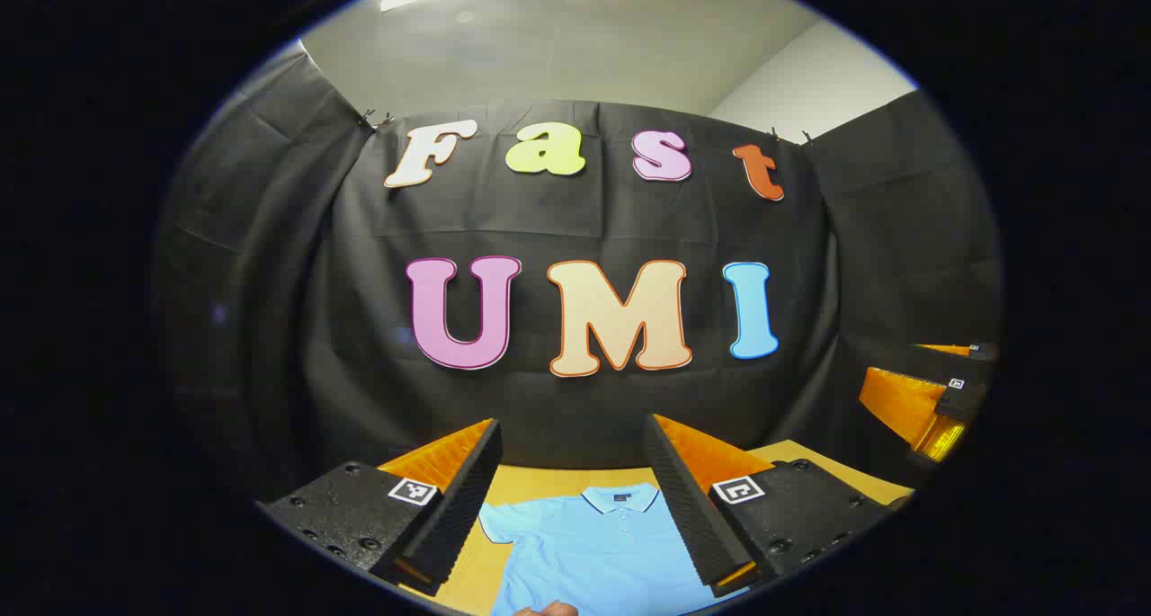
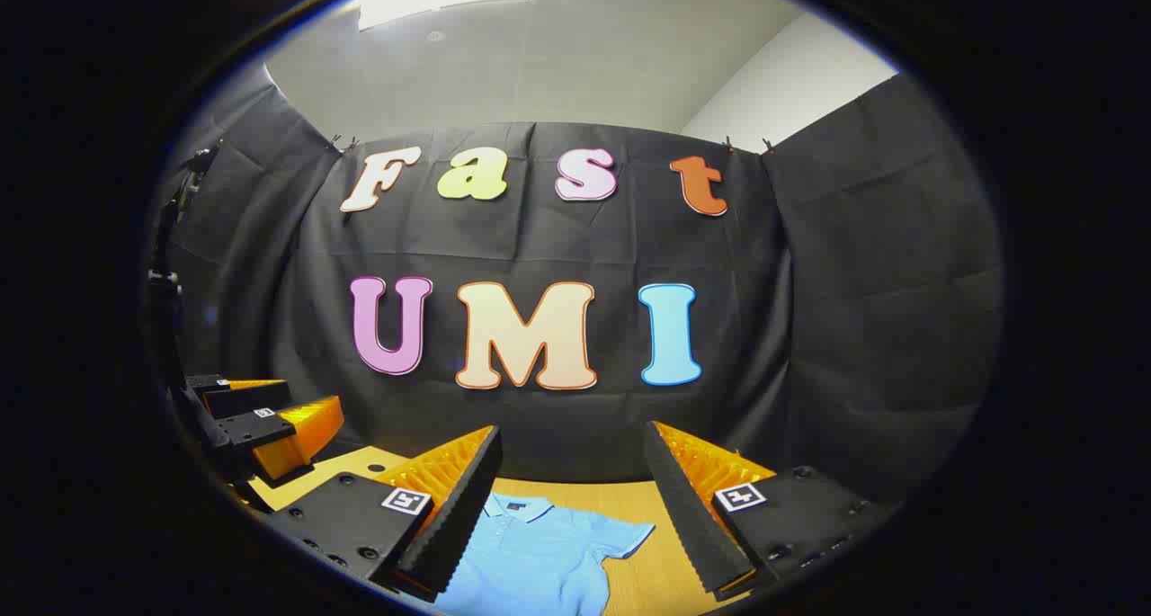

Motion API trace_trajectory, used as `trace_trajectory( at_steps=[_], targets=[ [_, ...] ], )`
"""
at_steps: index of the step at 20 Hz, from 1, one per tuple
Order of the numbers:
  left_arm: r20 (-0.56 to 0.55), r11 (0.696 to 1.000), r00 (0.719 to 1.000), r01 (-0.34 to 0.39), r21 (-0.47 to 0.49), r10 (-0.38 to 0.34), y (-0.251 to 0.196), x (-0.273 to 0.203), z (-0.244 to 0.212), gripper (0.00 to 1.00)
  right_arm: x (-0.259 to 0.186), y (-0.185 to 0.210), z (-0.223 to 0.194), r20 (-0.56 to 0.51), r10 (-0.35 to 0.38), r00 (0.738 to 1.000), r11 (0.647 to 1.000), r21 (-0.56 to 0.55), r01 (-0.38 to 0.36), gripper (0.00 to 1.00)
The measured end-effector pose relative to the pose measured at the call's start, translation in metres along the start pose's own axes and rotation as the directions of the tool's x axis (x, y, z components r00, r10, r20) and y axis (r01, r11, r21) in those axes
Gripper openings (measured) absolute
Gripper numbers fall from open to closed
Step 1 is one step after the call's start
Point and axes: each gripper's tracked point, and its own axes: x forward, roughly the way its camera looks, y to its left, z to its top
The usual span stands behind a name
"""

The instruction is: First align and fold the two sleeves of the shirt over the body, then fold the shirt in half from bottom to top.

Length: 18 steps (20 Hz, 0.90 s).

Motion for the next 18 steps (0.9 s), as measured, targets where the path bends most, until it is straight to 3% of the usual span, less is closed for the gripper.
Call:
trace_trajectory(
  at_steps=[10, 18],
  targets=[
    [-0.019, 1.0, 1.0, 0.007, 0.008, -0.007, 0.004, 0.0, -0.007, 0.94, 0.001, 0.007, -0.007, -0.019, 0.006, 1.0, 1.0, 0.015, -0.005, 1.0],
    [-0.016, 1.0, 1.0, 0.009, 0.013, -0.009, 0.011, 0.015, -0.01, 0.94, 0.027, 0.005, -0.026, -0.049, -0.014, 0.999, 1.0, 0.012, 0.015, 1.0]
  ],
)
